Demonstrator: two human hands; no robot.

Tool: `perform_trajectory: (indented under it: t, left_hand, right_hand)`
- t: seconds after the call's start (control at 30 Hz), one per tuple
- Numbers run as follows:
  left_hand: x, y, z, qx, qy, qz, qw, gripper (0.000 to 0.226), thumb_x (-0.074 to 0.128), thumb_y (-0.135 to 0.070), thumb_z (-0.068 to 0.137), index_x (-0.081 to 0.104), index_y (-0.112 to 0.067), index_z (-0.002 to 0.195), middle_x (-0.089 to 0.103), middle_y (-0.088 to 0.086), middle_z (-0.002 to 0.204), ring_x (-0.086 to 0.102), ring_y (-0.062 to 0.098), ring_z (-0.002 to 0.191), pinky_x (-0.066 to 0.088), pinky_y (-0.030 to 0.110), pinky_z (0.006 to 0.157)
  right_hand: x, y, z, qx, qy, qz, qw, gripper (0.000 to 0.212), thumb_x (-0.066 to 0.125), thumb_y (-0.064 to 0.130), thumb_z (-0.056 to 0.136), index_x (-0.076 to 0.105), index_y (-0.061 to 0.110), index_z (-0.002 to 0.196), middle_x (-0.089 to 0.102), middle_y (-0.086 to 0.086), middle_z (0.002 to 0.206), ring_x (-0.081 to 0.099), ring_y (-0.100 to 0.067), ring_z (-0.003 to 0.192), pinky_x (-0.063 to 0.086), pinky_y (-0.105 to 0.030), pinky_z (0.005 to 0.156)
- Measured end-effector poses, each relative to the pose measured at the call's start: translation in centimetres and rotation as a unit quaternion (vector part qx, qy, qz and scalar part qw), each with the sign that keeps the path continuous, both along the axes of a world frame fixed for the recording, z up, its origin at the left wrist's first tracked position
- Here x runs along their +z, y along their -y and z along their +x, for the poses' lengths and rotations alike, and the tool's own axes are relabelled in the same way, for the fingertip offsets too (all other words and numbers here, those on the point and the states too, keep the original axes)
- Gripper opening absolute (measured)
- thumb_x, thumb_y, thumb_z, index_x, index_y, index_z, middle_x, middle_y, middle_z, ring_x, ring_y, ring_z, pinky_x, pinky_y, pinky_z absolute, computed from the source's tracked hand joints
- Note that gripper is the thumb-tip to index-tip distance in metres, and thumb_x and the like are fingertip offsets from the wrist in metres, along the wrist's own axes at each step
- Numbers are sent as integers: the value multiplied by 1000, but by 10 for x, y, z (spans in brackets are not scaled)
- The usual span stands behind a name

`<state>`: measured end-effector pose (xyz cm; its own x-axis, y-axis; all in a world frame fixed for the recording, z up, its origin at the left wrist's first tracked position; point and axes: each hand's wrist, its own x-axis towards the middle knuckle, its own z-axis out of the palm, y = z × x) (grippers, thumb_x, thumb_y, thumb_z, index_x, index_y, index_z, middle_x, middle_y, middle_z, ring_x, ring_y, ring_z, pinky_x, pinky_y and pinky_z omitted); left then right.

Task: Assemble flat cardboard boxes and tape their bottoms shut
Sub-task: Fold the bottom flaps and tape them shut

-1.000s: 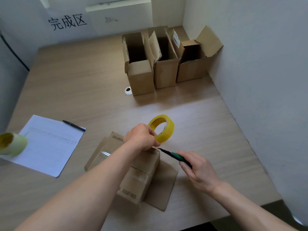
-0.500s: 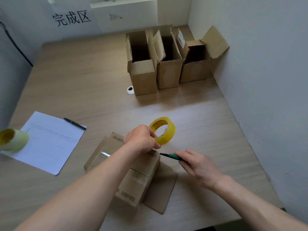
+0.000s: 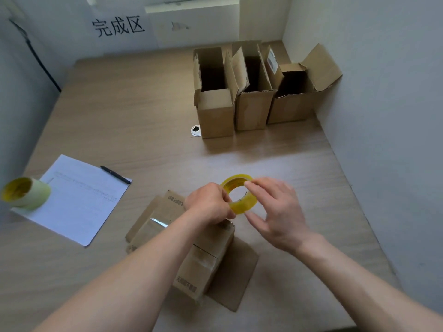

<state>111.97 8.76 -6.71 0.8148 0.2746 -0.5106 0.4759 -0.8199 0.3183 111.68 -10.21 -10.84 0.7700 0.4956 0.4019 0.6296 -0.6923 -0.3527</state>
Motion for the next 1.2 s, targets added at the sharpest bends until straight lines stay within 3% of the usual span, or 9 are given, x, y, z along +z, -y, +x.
perform_trajectory:
  t: [0.17,0.33,0.43,0.53,0.7,0.83,0.9,1.0,1.2]
  left_hand:
    - [-4,-2,-7,-32,45,27,998,31,81,-46,55,62,-34,77,59,-15,72,63,18,85,38,25,64]
    - [-12,-14,-23,-54,126,-4,991,38,72,-50,71,55,-37,102,67,-10,92,62,20,97,46,32,74]
    - [-17,-20,-44,-96,183,-22,978,37,65,-53,72,49,-34,101,57,-12,82,61,21,91,39,31,67]
    - [-21,-15,-62,-171,192,41,965,60,61,-69,58,43,-36,104,52,-11,98,52,19,96,35,35,74]
    - [-26,-9,-67,-142,196,55,969,56,67,-60,58,29,-35,91,33,-12,91,46,19,94,26,35,71]
    - [-24,-11,-67,-144,182,38,972,55,69,-57,60,34,-34,95,39,-9,97,44,20,97,28,37,74]
    - [-24,-11,-67,-144,173,39,973,54,69,-53,61,35,-33,98,41,-8,101,43,20,100,32,39,77]
    - [-23,-10,-67,-145,156,32,977,57,69,-45,61,35,-33,104,40,-8,106,42,20,103,33,39,82]
    - [-17,-3,-65,-158,149,76,973,33,60,-46,66,45,-30,91,41,-2,100,45,27,101,29,39,75]
  right_hand:
    - [16,-36,25,131,-156,-126,971,53,57,27,79,48,27,132,71,3,101,64,-29,93,46,-40,88]
    - [10,-41,35,151,-247,-171,942,60,57,32,86,35,38,141,70,0,111,63,-33,102,50,-39,82]
    - [8,-44,39,190,-255,-186,929,48,57,31,85,44,38,130,69,-1,112,62,-30,101,47,-35,80]
    - [10,-47,44,229,-258,-209,915,32,56,27,83,46,36,113,68,0,105,60,-28,94,38,-32,70]
    - [9,-54,46,245,-357,-204,878,37,54,24,87,53,42,119,67,15,112,59,-10,96,48,-30,82]
    - [11,-56,50,242,-403,-185,863,24,61,24,84,61,41,101,66,21,87,59,-1,78,46,-20,68]
    - [11,-58,54,227,-379,-214,871,14,62,24,80,60,38,84,61,19,73,55,-1,69,41,-20,59]
    - [11,-58,64,190,-242,-265,914,5,61,24,77,60,27,80,63,8,80,57,-16,76,42,-28,61]
    - [17,-55,59,-10,-180,-88,980,4,66,23,76,63,21,76,62,5,83,56,-23,79,43,-32,62]
